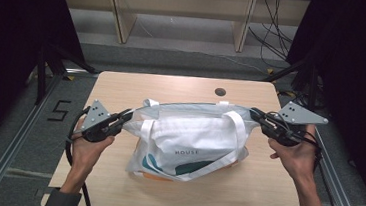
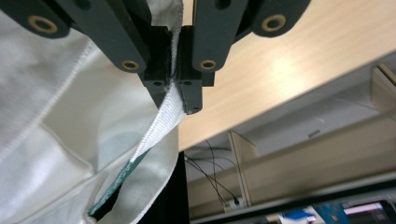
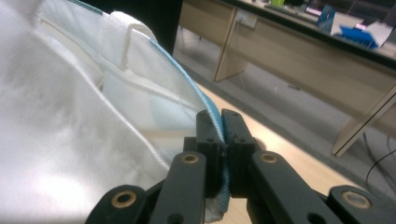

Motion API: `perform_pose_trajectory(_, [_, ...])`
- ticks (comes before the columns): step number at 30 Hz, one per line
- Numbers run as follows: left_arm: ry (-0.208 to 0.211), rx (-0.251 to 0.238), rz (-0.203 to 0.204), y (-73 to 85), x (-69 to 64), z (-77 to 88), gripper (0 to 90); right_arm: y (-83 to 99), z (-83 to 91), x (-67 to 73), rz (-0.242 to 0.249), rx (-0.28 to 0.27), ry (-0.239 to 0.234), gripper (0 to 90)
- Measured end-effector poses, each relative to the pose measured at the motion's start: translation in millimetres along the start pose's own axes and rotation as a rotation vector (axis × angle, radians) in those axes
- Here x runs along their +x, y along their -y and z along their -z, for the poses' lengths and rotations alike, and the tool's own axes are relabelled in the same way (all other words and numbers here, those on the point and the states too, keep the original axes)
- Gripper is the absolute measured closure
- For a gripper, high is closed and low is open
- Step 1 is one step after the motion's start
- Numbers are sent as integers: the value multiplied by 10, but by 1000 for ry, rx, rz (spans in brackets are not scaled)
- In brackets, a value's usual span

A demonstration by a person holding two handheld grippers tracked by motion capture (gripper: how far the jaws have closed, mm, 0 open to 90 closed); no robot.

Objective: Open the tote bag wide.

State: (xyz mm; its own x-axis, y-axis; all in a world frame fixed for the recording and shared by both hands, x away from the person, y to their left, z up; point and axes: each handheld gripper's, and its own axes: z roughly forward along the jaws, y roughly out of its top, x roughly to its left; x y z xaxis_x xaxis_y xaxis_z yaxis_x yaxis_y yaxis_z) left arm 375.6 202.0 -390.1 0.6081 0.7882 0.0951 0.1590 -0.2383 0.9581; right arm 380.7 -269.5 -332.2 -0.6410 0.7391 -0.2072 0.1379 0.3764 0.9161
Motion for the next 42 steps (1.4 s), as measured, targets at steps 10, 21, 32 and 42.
perform_pose_trajectory(10, [52,22,89,191,89,-146,802,84,-197,-52,-31,33,4,871])
perform_pose_trajectory(21, [61,80,226,406,179,-312,689,155,-492,-49,-64,84,0,870])
perform_pose_trajectory(32, [30,-3,280,114,347,-87,383,147,-509,-83,-69,106,-7,870])
perform_pose_trajectory(42, [40,11,355,-342,456,48,268,124,-548,-76,-45,108,-1,870])
